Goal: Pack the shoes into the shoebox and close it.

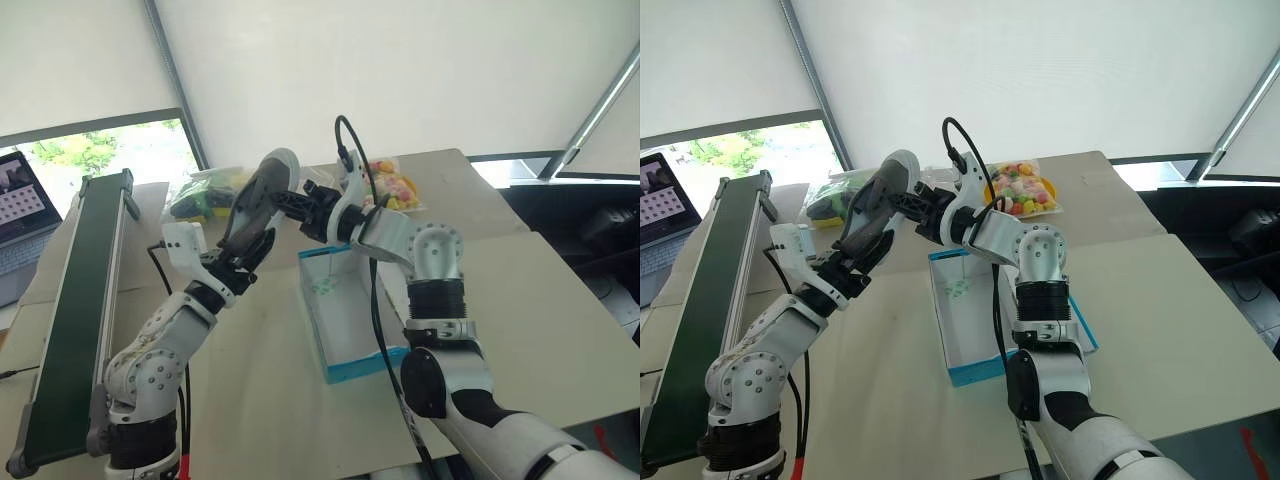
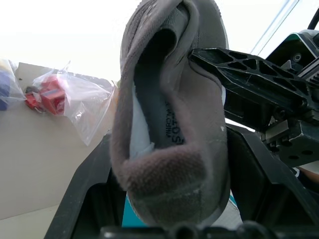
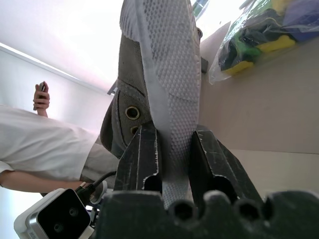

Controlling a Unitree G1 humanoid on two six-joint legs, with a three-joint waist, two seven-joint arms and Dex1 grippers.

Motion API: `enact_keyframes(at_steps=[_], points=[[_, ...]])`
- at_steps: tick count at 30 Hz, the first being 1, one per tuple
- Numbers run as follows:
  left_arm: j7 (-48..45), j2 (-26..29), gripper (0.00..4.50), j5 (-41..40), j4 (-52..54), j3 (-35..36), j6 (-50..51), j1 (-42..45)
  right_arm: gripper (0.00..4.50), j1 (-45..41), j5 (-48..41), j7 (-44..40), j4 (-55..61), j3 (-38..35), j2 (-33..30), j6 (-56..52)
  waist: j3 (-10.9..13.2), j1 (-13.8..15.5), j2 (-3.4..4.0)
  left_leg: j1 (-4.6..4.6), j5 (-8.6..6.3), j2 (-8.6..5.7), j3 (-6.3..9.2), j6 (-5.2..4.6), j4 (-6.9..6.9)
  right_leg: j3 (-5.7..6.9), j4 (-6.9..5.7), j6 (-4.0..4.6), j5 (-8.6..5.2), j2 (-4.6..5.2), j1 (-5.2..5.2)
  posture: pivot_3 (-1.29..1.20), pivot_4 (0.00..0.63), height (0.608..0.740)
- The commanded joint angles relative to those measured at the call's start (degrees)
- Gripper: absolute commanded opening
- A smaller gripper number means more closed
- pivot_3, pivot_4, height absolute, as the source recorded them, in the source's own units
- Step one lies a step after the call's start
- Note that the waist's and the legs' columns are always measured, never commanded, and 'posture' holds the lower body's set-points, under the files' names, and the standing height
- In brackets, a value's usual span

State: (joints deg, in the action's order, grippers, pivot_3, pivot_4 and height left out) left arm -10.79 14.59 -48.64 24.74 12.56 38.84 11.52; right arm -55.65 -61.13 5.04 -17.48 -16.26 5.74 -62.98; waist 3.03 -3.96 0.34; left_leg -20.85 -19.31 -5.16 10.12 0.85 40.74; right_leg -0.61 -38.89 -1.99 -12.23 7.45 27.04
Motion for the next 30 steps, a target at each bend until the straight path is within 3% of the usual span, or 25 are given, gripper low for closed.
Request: enact_keyframes(at_steps=[1, 3, 5, 6, 7, 9, 13, 16, 24, 26, 30], points=[[-1.7, 1.4, 2.47, 2.0, 0.6, -2.7, 0.1, 0.1, 0.26, 1.4, -4.6, -1.6, 4.2, 0.8, 8.2, 0.6, 0.0, 0.0, 0.0, -0.01, 0.0, 0.0, 0.0, 0.0, 0.0, 0.0, 0.0, 0.0, 0.0, 0.0, 0.0, 0.0, 0.15, 0.646], [-2.2, 1.8, 2.47, 3.5, 0.5, -3.5, -0.5, -0.1, 0.26, 1.7, -5.1, -1.4, 4.8, 0.9, 8.5, 0.4, 0.0, 0.0, 0.0, -0.03, 0.0, 0.0, 0.0, 0.0, -0.02, 0.01, 0.0, 0.0, 0.0, -0.01, 0.0, 0.0, 0.15, 0.646], [-2.8, 2.2, 3.32, 4.7, 0.3, -4.0, -1.4, 0.0, 0.26, 2.1, -6.6, -0.3, 5.3, 0.0, 9.4, 1.0, 0.0, 0.0, 0.0, -0.03, 0.0, 0.0, 0.0, 0.0, -0.02, 0.02, 0.0, 0.0, 0.0, -0.01, 0.0, 0.0, 0.15, 0.646], [-3.4, 2.6, 3.44, 5.4, 0.3, -4.6, -1.6, 0.1, 0.26, 2.2, -7.4, 0.4, 5.5, -0.6, 9.6, 1.4, 0.0, 0.0, 0.0, -0.04, 0.0, 0.0, 0.0, 0.0, -0.02, 0.02, 0.0, 0.0, 0.0, -0.01, 0.0, 0.0, 0.15, 0.646], [-3.8, 2.9, 3.98, 6.1, 0.4, -5.1, -1.7, 0.2, 0.26, 2.3, -7.9, 0.9, 5.7, -0.9, 9.7, 1.9, 0.0, 0.0, 0.01, -0.03, 0.0, -0.01, -0.01, 0.0, -0.02, 0.02, 0.0, 0.0, 0.0, -0.01, 0.0, 0.0, 0.15, 0.646], [-4.5, 3.7, 4.47, 7.6, 0.4, -6.0, -2.0, 0.2, 0.26, 2.5, -8.5, 2.1, 6.1, -1.1, 9.1, 3.6, 0.0, 0.0, 0.02, -0.02, 0.0, -0.02, -0.01, 0.0, -0.01, 0.03, -0.02, 0.0, 0.0, -0.02, -0.01, 0.0, 0.15, 0.646], [-7.0, 6.4, 4.47, 10.9, 0.4, -7.5, -2.8, -0.7, 0.26, 1.8, -8.9, 5.0, 5.9, -3.3, 5.6, 8.4, 0.0, 0.0, 0.05, -0.01, 0.0, -0.04, 0.01, 0.0, -0.04, 0.05, -0.03, 0.0, 0.0, -0.04, 0.0, 0.0, 0.15, 0.646], [-10.6, 10.2, 4.47, 13.4, 1.2, -8.6, -3.7, -2.5, 0.26, 0.9, -9.8, 6.5, 6.1, -4.9, -0.7, 6.9, 0.0, 0.0, 0.07, 0.01, 0.0, -0.03, 0.01, 0.0, -0.05, 0.08, -0.04, 0.0, 0.0, -0.06, 0.0, 0.0, 0.15, 0.646], [-22.8, 19.9, 4.47, 15.8, 3.8, -10.0, -6.5, -6.8, 0.26, 1.0, -14.3, 10.6, 4.4, -4.0, -23.0, -21.8, 0.1, 0.6, 0.26, -0.18, -0.05, -0.18, 0.04, -0.09, -0.08, 0.11, -0.08, 0.01, 0.0, -0.01, 0.04, 0.0, 0.15, 0.646], [-25.9, 21.4, 4.47, 15.5, 4.2, -10.2, -7.0, -6.7, 0.26, 2.0, -13.8, 9.4, 4.8, -1.0, -26.3, -28.1, 0.1, 0.7, 0.26, -0.25, -0.06, -0.15, -0.14, -0.11, -0.07, 0.14, 0.01, 0.01, 0.0, 0.0, 0.0, 0.0, 0.15, 0.646], [-29.9, 23.1, 4.47, 15.0, 5.3, -10.9, -7.1, -6.8, 0.26, 4.5, -15.6, 6.5, 6.1, 7.8, -31.4, -29.5, 0.1, 0.4, 0.27, -0.54, -0.2, 0.13, -0.7, -0.42, -0.16, 0.12, 0.65, -0.08, -0.09, 0.04, -0.31, 0.0, 0.15, 0.646]])
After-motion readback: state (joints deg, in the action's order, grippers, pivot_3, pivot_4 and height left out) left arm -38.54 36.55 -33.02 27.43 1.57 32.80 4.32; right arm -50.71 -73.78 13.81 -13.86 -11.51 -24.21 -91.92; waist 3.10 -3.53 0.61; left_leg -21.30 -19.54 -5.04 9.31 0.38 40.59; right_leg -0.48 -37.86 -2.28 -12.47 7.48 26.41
